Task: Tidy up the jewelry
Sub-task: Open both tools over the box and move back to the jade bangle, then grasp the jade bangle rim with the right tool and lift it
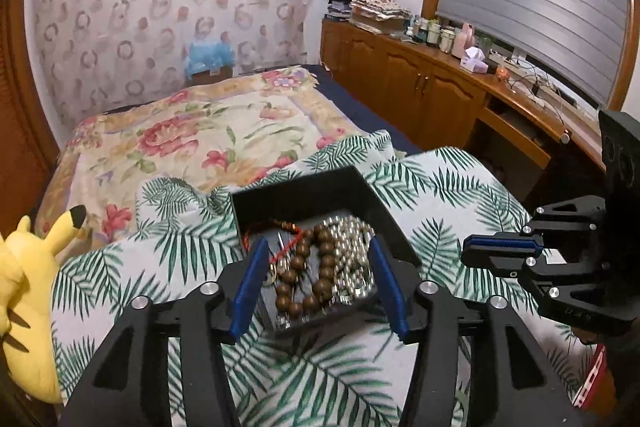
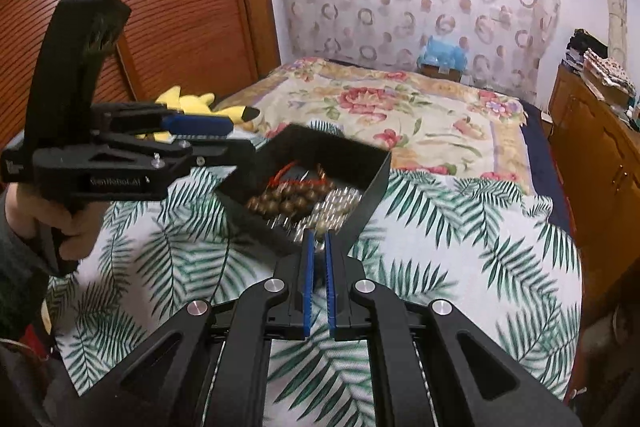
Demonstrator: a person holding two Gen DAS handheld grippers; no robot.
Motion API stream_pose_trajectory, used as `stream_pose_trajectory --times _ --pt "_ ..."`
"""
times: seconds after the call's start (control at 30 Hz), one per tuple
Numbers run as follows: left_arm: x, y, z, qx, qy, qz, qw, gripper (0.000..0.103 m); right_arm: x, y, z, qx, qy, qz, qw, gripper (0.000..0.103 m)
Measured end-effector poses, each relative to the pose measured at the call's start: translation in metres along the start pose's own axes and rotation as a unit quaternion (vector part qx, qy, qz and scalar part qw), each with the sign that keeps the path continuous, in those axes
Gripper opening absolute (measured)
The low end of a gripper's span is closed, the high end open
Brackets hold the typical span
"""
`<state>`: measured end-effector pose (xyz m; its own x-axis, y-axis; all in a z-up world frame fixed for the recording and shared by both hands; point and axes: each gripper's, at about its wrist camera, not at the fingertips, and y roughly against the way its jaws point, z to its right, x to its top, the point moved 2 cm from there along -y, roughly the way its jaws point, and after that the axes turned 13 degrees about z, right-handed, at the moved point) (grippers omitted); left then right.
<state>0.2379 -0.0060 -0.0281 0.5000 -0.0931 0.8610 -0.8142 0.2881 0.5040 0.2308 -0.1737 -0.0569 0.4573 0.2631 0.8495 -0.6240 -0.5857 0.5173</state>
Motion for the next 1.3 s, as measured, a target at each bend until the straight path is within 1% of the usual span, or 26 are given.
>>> stream_pose_trajectory --times 0.2,0.23,0.27,0.33,0.43,0.67,0.8,0.93,1.03,1.13,1.17,1.2,1.27,1.3 --pt "-0.025 0.021 0.006 0.007 -0.002 -0.01 0.9999 0.053 -0.025 0.01 -0.015 0.004 0.001 -0.012 1.0 0.008" --pt "-0.029 0.024 0.007 0.009 -0.003 -0.011 0.9999 0.053 -0.028 0.011 -0.016 0.005 0.0 -0.013 1.0 0.013" --pt "-0.032 0.026 0.008 0.01 -0.004 -0.012 0.9999 0.053 -0.033 0.012 -0.018 0.005 -0.004 -0.015 1.0 0.02" --pt "-0.04 0.033 0.01 0.015 -0.005 -0.014 0.9998 0.054 -0.041 0.014 -0.022 0.008 -0.007 -0.018 1.0 0.024" --pt "-0.056 0.04 0.012 0.015 -0.004 -0.021 0.9997 0.058 -0.053 0.015 -0.03 0.014 -0.007 -0.028 0.999 0.024" --pt "-0.096 0.044 0.015 0.014 0.013 -0.054 0.9984 0.058 -0.081 0.007 -0.051 0.033 0.002 -0.064 0.997 0.024" --pt "-0.109 0.05 0.021 0.01 0.016 -0.061 0.9979 0.058 -0.091 0.001 -0.06 0.033 0.019 -0.083 0.996 0.024" --pt "-0.117 0.053 0.032 -0.003 0.015 -0.066 0.9977 0.058 -0.093 -0.003 -0.062 0.027 0.025 -0.09 0.995 0.024" --pt "-0.121 0.053 0.039 -0.009 0.01 -0.069 0.9976 0.058 -0.095 -0.007 -0.06 0.022 0.024 -0.096 0.995 0.016" --pt "-0.124 0.051 0.042 -0.009 0.008 -0.073 0.9973 0.058 -0.095 -0.007 -0.058 0.024 0.019 -0.094 0.995 0.014" --pt "-0.125 0.051 0.043 -0.01 0.008 -0.073 0.9972 0.058 -0.096 -0.008 -0.059 0.025 0.018 -0.094 0.995 0.009" --pt "-0.126 0.051 0.044 -0.011 0.007 -0.073 0.9972 0.056 -0.096 -0.008 -0.058 0.025 0.017 -0.093 0.995 0.009" --pt "-0.127 0.05 0.047 -0.016 0.003 -0.075 0.997 0.045 -0.096 -0.007 -0.058 0.026 0.014 -0.091 0.995 0.009" --pt "-0.128 0.05 0.049 -0.019 0.002 -0.077 0.9968 0.042 -0.096 -0.007 -0.057 0.026 0.011 -0.089 0.996 0.008"
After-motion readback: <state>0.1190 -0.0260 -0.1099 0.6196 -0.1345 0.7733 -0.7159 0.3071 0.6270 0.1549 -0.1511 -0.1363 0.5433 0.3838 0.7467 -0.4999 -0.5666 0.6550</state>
